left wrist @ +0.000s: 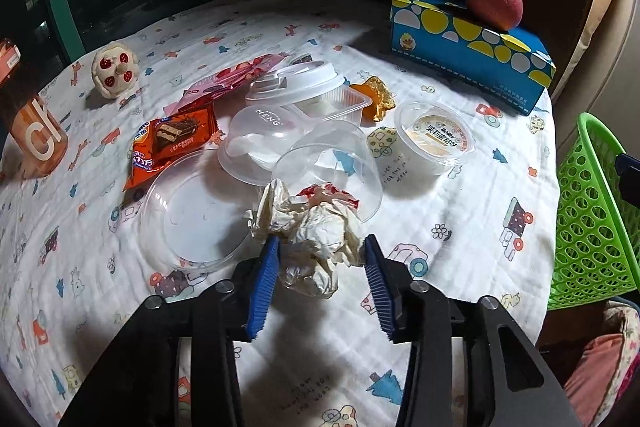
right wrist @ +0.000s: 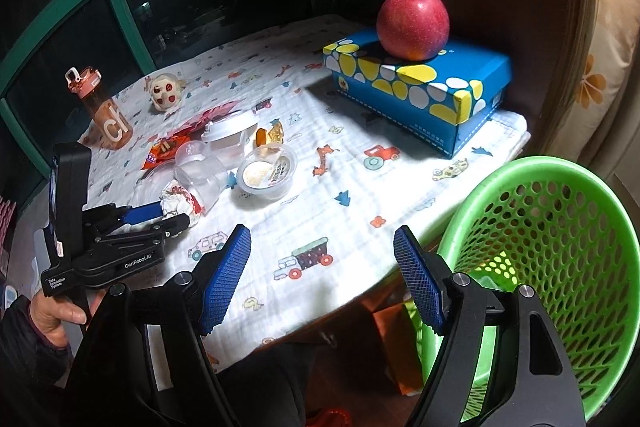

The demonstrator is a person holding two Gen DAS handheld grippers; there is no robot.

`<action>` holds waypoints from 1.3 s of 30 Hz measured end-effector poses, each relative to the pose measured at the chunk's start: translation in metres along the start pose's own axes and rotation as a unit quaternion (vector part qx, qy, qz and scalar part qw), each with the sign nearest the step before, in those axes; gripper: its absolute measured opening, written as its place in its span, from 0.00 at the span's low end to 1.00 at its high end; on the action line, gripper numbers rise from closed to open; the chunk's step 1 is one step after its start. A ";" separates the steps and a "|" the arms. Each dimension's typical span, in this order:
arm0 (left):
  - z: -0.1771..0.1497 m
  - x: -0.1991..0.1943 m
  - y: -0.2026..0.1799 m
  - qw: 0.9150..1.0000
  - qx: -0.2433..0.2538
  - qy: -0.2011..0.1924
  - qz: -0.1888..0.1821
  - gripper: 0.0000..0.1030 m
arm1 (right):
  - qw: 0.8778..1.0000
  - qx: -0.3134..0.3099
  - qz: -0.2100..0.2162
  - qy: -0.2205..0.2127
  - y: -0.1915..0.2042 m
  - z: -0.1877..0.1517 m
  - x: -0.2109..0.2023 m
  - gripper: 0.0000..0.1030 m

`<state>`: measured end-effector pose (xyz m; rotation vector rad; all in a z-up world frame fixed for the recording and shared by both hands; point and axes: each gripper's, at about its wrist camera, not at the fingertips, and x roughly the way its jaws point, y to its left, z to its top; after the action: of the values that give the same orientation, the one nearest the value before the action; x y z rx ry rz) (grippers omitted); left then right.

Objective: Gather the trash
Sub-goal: 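Grasp the crumpled tissue with the left tool while the right tool grasps the yogurt cup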

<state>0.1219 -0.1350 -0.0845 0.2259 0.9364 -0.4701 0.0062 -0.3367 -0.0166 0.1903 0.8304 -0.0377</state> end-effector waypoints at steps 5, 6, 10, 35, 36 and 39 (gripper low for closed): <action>0.000 -0.007 0.002 1.000 0.000 -0.003 -0.017 0.20 | 1.000 -0.006 0.013 0.012 0.007 0.005 0.017 0.71; -0.001 -0.009 0.003 1.000 -0.003 -0.003 -0.022 0.19 | 1.000 -0.010 0.016 0.015 0.010 0.007 0.021 0.71; -0.002 -0.021 0.005 0.999 -0.005 -0.010 -0.035 0.17 | 0.999 -0.024 0.026 0.023 0.022 0.012 0.037 0.71; -0.005 -0.060 0.055 0.997 -0.061 -0.029 -0.048 0.17 | 0.992 -0.073 0.031 0.095 0.054 0.046 0.151 0.71; -0.006 -0.059 0.057 0.996 -0.062 -0.029 -0.048 0.17 | 0.992 -0.074 0.031 0.094 0.055 0.046 0.152 0.71; -0.007 -0.059 0.059 0.996 -0.065 -0.029 -0.046 0.17 | 0.992 -0.077 0.031 0.095 0.059 0.046 0.154 0.71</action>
<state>0.1158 -0.0632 -0.0411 0.0508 0.9198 -0.4963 0.1495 -0.2808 -0.0906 0.0747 1.0130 0.1048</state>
